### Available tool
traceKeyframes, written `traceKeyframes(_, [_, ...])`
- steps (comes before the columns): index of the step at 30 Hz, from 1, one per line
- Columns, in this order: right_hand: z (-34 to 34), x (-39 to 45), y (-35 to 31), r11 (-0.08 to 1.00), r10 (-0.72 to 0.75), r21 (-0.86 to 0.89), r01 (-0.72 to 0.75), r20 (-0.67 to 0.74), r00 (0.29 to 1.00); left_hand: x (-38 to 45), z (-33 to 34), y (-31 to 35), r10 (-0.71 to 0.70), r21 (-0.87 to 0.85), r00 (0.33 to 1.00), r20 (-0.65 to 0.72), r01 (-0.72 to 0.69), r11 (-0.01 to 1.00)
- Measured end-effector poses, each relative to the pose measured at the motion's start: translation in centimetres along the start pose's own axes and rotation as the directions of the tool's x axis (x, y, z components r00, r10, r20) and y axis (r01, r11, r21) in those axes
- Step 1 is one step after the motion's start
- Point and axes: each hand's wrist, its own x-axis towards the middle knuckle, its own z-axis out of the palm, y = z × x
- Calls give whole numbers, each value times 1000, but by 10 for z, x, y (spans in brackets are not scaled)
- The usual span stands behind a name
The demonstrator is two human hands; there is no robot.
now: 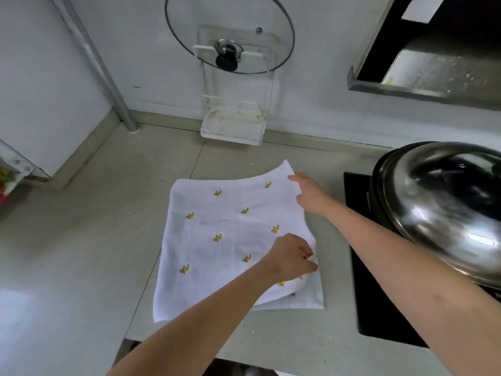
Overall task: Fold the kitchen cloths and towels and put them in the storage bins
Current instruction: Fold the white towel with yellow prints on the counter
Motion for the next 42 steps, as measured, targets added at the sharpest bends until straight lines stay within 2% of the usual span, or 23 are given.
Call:
traceKeyframes(4, [16, -2, 20, 996, 80, -36, -80, -6, 997, 9, 12, -13, -63, 13, 998, 12, 63, 998])
traceKeyframes(8, [36, -5, 31, 987, 142, -73, -144, -38, 989, 18, -11, -39, -41, 250, 991, -125, 71, 966])
traceKeyframes(10, [46, -6, 33, 983, 176, -22, -180, -109, 978, 24, -28, -51, 3, 349, 981, -196, 67, 935])
traceKeyframes(13, [54, 1, 33, 971, 239, 78, -227, -236, 942, 37, -49, -62, 47, 402, 962, -268, 67, 913])
traceKeyframes(17, [50, 25, 32, 930, 348, 233, -286, -304, 887, 62, -67, -67, 96, 490, 960, -264, 48, 870])
traceKeyframes(18, [51, 30, 31, 934, 340, 224, -278, -322, 883, 70, -69, -67, 110, 505, 961, -254, 35, 863])
traceKeyframes(19, [52, 31, 30, 959, 279, 158, -237, -353, 893, 77, -71, -66, 117, 512, 963, -244, 25, 859])
traceKeyframes(21, [59, 28, 26, 992, -27, -121, -21, -388, 921, 87, -73, -67, 109, 510, 969, -223, 21, 860])
traceKeyframes(23, [71, 21, 27, 895, -350, -394, 209, -328, 877, 92, -73, -69, 93, 511, 974, -206, 27, 859])
traceKeyframes(24, [77, 18, 31, 833, -449, -480, 275, -298, 842, 94, -73, -71, 96, 525, 975, -200, 24, 851])
traceKeyframes(26, [81, 16, 37, 792, -502, -532, 300, -286, 816, 95, -73, -74, 104, 543, 976, -192, 17, 839])
traceKeyframes(28, [75, 19, 36, 856, -425, -453, 251, -336, 840, 96, -76, -75, 99, 540, 978, -183, 15, 842])
traceKeyframes(29, [71, 22, 35, 923, -308, -343, 174, -388, 869, 97, -78, -75, 96, 536, 979, -178, 14, 844])
traceKeyframes(30, [66, 26, 34, 982, -136, -179, 61, -440, 888, 99, -79, -75, 98, 535, 980, -175, 11, 845])
traceKeyframes(31, [61, 32, 35, 997, 67, 3, -74, -461, 885, 100, -80, -75, 102, 536, 979, -175, 8, 844])
traceKeyframes(32, [57, 38, 38, 971, 235, 153, -185, -453, 860, 101, -81, -74, 108, 537, 978, -177, 4, 843])
traceKeyframes(33, [54, 43, 41, 937, 337, 235, -257, -420, 843, 101, -81, -75, 111, 539, 978, -177, 2, 842])
traceKeyframes(35, [47, 51, 43, 909, 392, 296, -293, -376, 839, 100, -79, -76, 112, 549, 980, -168, -1, 836])
traceKeyframes(38, [39, 62, 39, 905, 383, 316, -283, -322, 866, 99, -78, -78, 116, 577, 982, -148, -10, 817])
traceKeyframes(42, [34, 75, 40, 919, 380, 233, -318, -312, 871, 97, -79, -78, 101, 592, 989, -108, -18, 806])
